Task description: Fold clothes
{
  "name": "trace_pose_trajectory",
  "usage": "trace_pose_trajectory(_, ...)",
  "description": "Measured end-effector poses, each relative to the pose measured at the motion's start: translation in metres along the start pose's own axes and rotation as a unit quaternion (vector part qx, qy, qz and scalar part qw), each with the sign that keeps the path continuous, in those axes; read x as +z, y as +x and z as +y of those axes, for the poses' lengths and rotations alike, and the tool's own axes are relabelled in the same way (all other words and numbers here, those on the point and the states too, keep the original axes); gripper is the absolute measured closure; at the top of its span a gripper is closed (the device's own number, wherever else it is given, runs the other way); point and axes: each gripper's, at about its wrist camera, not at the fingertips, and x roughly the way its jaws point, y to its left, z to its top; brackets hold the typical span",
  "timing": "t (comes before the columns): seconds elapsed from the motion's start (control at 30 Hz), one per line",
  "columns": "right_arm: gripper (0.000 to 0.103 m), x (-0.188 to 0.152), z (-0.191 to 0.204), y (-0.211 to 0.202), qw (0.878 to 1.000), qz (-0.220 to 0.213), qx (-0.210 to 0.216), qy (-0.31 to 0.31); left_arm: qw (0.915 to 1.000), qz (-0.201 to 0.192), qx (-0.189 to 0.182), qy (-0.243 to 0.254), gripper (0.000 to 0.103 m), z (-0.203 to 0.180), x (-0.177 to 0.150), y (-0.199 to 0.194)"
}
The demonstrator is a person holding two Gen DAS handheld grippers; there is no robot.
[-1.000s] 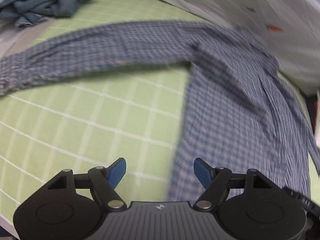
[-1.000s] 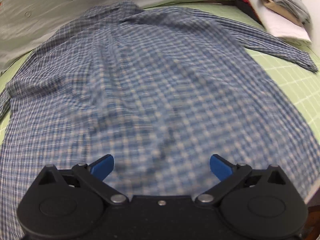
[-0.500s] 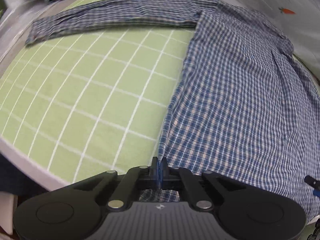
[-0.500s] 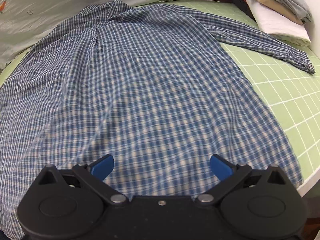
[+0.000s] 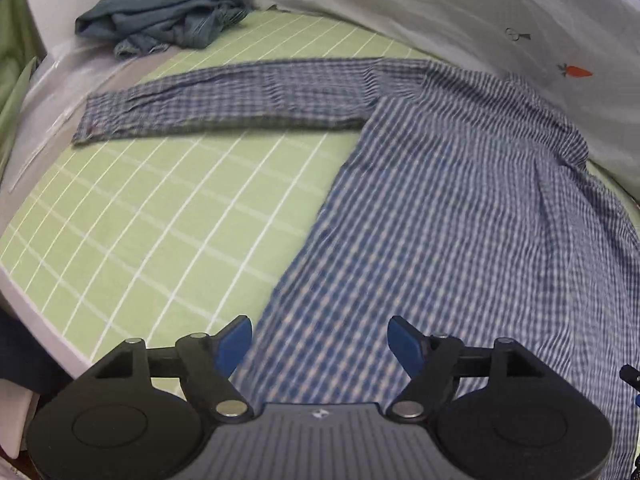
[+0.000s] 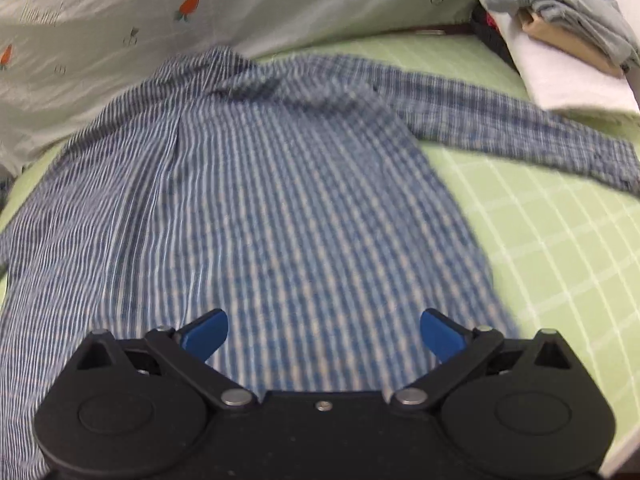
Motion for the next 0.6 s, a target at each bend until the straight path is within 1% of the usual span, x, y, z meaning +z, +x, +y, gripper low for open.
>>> trace_pose_trajectory(0.1, 0.000, 0.027, -0.001, 0.010, 1.000, -0.021, -0.004, -0.012, 1.0000, -0.001, -0.009, 0.000, 0.027, -0.021, 0.013, 0.007)
trace_pose_trajectory(0.17, 0.000, 0.048, -0.003, 0.018, 0.999, -0.037, -0.009, -0.013, 0.9999, 0.000, -0.010, 0.007, 0.022, -0.035, 0.023, 0.013)
trace_pose_trajectory(0.23, 0.000, 0.071, -0.008, 0.027, 0.999, -0.051, -0.016, -0.011, 0.9997, -0.004, -0.007, 0.022, 0.020, -0.049, 0.034, 0.018)
trace_pose_trajectory(0.3, 0.000, 0.096, -0.013, 0.043, 0.998, -0.059, -0.022, -0.009, 0.9989, -0.002, -0.004, 0.047, 0.019, -0.067, 0.047, 0.027)
trace_pose_trajectory(0.4, 0.000, 0.138, -0.022, 0.072, 0.997, -0.065, -0.033, -0.011, 0.9967, 0.005, -0.008, 0.080, 0.019, -0.096, 0.070, 0.044)
trace_pose_trajectory(0.5, 0.000, 0.177, -0.029, 0.106, 0.996, -0.069, -0.049, -0.012, 0.9968, 0.015, -0.018, 0.076, 0.019, -0.121, 0.098, 0.065)
trace_pose_trajectory(0.6, 0.000, 0.207, -0.030, 0.143, 0.997, -0.063, -0.044, -0.028, 0.9945, 0.019, -0.024, 0.100, 0.019, -0.148, 0.119, 0.087)
